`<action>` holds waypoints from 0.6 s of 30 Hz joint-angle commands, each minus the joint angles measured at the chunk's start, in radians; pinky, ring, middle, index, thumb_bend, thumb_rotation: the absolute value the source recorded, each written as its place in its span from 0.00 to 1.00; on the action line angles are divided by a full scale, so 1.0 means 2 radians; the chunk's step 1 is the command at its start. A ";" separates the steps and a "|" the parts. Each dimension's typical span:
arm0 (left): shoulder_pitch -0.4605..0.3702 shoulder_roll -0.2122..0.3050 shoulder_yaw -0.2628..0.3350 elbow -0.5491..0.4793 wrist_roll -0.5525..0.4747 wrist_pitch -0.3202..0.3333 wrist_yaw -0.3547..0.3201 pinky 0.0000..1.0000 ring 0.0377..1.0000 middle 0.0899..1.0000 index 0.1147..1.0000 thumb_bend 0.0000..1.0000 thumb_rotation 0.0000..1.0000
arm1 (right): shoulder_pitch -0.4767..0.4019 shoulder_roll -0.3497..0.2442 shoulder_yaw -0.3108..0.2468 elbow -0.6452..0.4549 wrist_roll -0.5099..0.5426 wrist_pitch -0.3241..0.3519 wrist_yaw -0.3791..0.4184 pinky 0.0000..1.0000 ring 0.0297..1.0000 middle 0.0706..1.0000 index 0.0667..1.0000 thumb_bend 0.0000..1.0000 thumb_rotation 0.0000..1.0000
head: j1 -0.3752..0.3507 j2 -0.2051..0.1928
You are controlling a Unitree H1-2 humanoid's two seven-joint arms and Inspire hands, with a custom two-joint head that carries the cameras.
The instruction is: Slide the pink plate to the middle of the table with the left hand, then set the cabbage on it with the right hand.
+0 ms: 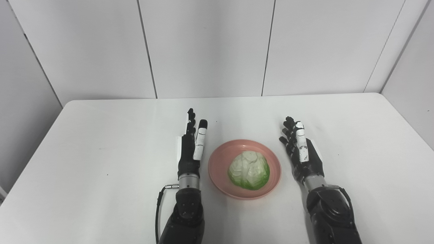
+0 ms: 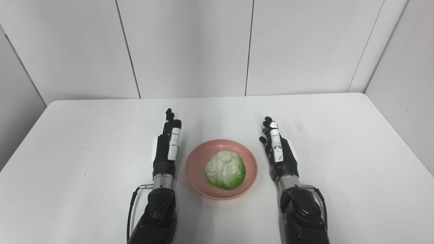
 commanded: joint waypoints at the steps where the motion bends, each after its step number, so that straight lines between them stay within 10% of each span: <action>1: 0.012 0.007 0.007 0.021 -0.006 0.000 -0.001 1.00 1.00 1.00 1.00 0.72 0.99 | 0.009 0.004 0.005 0.009 0.005 0.004 0.003 1.00 1.00 0.99 0.96 0.91 1.00 | 0.000 0.000; 18: 0.008 0.011 0.015 0.026 -0.013 0.025 -0.005 1.00 1.00 1.00 1.00 0.75 1.00 | 0.009 0.009 -0.009 0.006 0.050 0.017 0.006 1.00 1.00 0.96 0.94 0.89 1.00 | 0.001 0.002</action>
